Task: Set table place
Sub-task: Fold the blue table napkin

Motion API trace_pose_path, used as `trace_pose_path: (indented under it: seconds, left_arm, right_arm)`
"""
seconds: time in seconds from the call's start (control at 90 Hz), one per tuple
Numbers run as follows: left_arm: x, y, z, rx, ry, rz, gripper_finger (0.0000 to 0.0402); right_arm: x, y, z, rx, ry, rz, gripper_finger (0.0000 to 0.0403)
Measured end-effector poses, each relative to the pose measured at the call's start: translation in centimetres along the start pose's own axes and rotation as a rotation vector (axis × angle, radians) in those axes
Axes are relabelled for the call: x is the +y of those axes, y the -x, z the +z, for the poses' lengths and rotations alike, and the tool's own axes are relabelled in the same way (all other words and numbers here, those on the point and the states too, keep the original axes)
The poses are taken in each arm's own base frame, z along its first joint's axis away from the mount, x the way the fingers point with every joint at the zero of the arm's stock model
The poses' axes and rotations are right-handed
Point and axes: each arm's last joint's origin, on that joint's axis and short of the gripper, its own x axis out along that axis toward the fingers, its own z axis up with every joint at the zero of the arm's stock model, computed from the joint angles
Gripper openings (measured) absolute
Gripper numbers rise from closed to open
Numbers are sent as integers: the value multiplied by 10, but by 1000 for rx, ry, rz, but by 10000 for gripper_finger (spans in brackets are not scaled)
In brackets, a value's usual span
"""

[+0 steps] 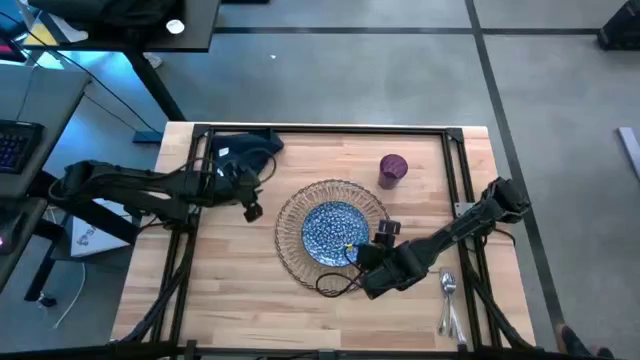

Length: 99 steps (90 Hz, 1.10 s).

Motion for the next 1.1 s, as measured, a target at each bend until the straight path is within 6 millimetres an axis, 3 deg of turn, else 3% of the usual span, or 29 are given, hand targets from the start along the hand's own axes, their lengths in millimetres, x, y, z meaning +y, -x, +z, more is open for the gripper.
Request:
trace_pose_path:
  seconds: [0.289, 0.444, 0.744, 1.1]
  left_arm:
    - [59, -27, 4, 90, 281, 191, 129]
    - [79, -47, 4, 149, 325, 162, 138]
    - [88, -88, -2, 254, 326, 235, 134]
    - [86, -111, -1, 230, 310, 219, 142]
  right_arm:
    - [-12, 7, 32, -137, 7, 60, 227]
    - [-21, 1, 48, -208, 18, 73, 248]
    - [-41, -9, 68, -279, 18, 45, 252]
    - [-49, -13, 73, -290, 9, 39, 252]
